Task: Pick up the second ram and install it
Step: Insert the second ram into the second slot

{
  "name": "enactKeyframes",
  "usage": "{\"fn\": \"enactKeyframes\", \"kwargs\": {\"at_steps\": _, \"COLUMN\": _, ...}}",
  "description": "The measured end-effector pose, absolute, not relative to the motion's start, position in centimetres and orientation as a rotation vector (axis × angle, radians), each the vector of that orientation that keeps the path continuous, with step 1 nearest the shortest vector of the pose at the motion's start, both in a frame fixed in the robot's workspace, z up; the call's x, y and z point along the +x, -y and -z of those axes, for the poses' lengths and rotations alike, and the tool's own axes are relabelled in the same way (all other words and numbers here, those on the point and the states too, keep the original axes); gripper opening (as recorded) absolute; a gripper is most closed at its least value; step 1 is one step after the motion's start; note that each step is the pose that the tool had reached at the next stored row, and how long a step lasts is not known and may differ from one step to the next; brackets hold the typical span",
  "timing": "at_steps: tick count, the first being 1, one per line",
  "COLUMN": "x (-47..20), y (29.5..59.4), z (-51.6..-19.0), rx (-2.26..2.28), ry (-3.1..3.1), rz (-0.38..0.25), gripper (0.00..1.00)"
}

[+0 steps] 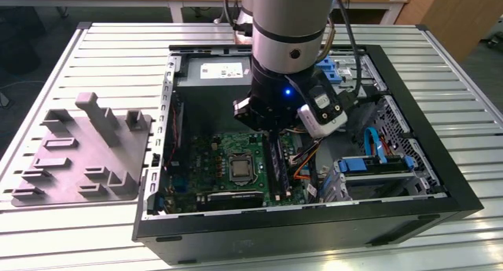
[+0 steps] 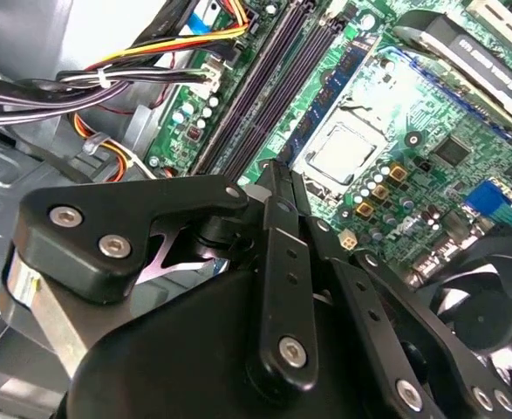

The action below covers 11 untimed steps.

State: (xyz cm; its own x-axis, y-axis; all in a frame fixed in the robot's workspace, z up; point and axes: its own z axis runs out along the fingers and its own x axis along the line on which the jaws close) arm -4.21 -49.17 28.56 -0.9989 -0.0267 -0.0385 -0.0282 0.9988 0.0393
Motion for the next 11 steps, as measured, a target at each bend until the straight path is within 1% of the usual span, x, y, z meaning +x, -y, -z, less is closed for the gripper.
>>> {"fn": "enactKeyframes", "kwargs": {"at_steps": 11, "x": -4.2, "y": 49.2, "z": -27.1, "rx": -0.021, "ry": -3.103, "rz": -0.061, "gripper": 0.11}}
